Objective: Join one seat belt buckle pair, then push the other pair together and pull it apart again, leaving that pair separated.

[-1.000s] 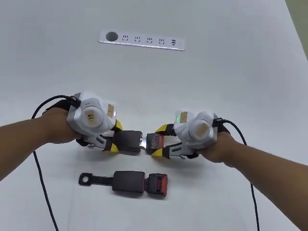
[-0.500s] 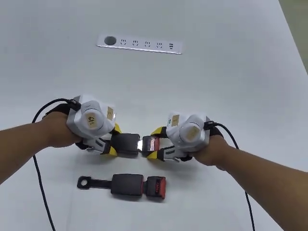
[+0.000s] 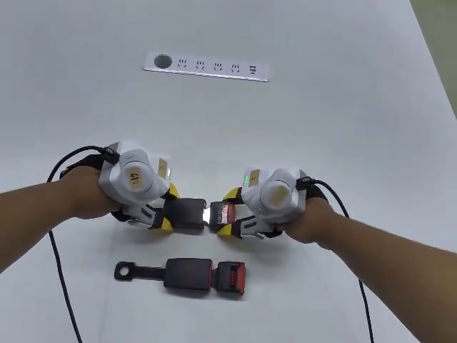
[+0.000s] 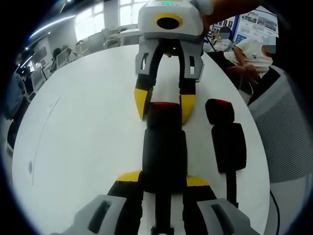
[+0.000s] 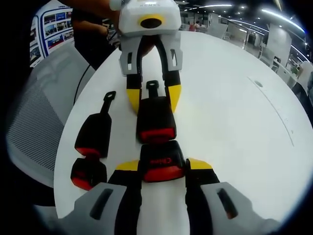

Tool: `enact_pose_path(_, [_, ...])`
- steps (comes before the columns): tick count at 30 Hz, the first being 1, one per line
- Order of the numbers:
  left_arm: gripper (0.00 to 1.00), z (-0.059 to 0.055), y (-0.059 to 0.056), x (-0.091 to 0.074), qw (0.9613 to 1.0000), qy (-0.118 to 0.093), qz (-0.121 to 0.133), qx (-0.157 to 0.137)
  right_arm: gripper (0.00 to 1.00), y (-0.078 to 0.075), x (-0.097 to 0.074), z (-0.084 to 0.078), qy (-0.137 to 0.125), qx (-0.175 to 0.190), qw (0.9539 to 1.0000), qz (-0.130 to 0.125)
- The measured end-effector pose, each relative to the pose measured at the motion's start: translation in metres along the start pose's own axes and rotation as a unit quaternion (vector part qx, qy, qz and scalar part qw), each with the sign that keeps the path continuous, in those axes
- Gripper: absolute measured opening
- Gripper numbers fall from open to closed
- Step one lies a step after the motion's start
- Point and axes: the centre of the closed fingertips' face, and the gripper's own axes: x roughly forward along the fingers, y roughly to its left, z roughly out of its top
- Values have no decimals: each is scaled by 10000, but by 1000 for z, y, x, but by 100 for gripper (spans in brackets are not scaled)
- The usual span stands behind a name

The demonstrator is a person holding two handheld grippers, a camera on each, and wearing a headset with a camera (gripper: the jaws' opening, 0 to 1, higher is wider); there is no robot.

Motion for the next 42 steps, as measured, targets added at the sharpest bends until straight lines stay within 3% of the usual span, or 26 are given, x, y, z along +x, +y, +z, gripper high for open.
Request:
enact_pose_path(27, [32,0,-1,-2,9995,-321,-42,-2,33,2,-3,0,-94,155,9998,49])
enact_pose_path(42, [32,-1,1,-2,9995,-310,-80,-15,33,-1,-11,-13,-183,309,9994,-2])
